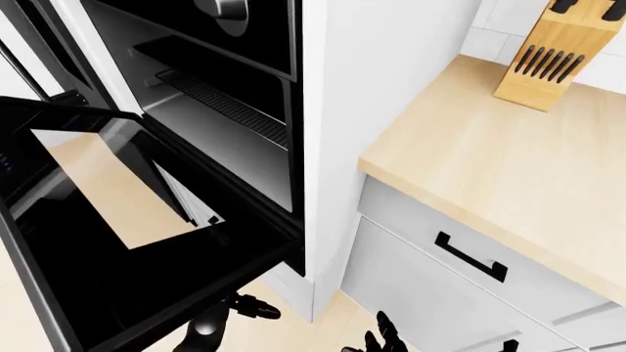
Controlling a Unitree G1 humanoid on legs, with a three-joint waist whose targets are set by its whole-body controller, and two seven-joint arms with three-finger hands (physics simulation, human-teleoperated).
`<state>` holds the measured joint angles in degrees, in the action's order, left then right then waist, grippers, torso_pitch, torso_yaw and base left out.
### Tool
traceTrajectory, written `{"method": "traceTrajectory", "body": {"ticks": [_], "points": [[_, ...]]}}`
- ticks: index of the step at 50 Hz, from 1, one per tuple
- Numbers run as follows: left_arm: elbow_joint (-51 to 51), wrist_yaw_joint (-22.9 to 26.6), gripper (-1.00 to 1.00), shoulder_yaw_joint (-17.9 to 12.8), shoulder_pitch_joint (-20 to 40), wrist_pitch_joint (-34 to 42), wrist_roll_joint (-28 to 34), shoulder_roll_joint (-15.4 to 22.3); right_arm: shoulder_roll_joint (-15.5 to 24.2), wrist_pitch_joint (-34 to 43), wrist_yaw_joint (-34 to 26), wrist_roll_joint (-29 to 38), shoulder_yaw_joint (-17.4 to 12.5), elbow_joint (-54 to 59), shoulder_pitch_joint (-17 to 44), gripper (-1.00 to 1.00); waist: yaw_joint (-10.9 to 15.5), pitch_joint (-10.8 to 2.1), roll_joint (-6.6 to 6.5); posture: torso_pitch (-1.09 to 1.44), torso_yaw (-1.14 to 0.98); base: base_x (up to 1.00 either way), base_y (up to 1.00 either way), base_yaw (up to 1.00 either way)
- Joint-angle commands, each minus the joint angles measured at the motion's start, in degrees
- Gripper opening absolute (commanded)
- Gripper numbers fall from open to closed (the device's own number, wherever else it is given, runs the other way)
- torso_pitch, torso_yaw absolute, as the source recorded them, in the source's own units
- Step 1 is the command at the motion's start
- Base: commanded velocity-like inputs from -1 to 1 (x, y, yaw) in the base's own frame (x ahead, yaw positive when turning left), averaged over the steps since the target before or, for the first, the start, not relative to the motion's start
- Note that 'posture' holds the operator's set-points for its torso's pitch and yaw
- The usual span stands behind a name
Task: Close the oven door.
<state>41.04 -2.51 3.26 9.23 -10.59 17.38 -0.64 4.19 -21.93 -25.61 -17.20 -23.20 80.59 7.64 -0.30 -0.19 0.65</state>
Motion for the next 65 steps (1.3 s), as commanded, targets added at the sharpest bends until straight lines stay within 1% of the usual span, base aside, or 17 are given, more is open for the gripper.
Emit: {"method": "traceTrajectory", "body": {"ticks": [1,10,28,30,34,39,46,54,65], "points": [[-2.52,0.1,1.0,0.1,0.85,-0.29,-0.16,-0.08,0.4,-1.04,-0.51,-0.16,-0.09,-0.88,0.53,1.0,-0.01,-0.82,0.12,0.0,0.0,0.0,0.0,0.0],[-10.6,1.61,1.0,0.76,-0.86,4.92,-0.36,-0.42,0.46,-1.1,-0.64,-0.18,-0.15,-0.87,0.45,1.0,0.05,-0.72,0.14,0.0,0.0,0.0,0.0,0.0],[-17.1,2.82,1.0,1.01,-0.96,10.12,-0.7,-0.49,0.43,-1.09,-0.6,-0.2,-0.16,-0.87,0.43,1.0,0.15,-0.6,0.2,0.0,0.0,0.0,0.0,0.0],[-19.35,3.27,1.0,1.11,-1.19,11.75,-0.78,-0.57,0.43,-1.05,-0.56,-0.18,-0.14,-0.87,0.48,1.0,0.15,-0.61,0.2,0.0,0.0,0.0,0.0,0.0],[-27.14,4.62,1.0,1.68,-2.47,16.75,-0.88,-0.83,0.42,-1.0,-0.54,-0.18,-0.12,-0.88,0.54,1.0,0.12,-0.55,0.16,0.0,0.0,0.0,0.0,0.0],[-33.04,5.53,1.0,2.08,-2.7,21.04,-1.13,-0.89,0.42,-1.01,-0.58,-0.24,-0.15,-0.88,0.53,1.0,0.15,-0.38,0.18,0.0,0.0,0.0,0.0,0.0],[-35.58,5.77,1.0,2.54,-2.78,22.88,-1.22,-1.0,0.43,-1.0,-0.57,-0.26,-0.14,-0.88,0.55,1.0,0.23,-0.19,0.3,0.0,0.0,0.0,0.0,0.0],[-39.5,6.3,1.0,2.57,-2.84,25.86,-1.75,-1.0,0.43,-1.08,-0.63,-0.28,-0.2,-0.87,0.43,1.0,0.25,-0.09,0.39,0.0,0.0,0.0,0.0,0.0],[-42.24,6.58,1.0,2.31,-1.92,28.75,-2.38,-0.96,0.41,-1.1,-0.55,-0.27,-0.2,-0.87,0.47,1.0,0.31,0.08,0.45,0.0,0.0,0.0,0.0,0.0]]}}
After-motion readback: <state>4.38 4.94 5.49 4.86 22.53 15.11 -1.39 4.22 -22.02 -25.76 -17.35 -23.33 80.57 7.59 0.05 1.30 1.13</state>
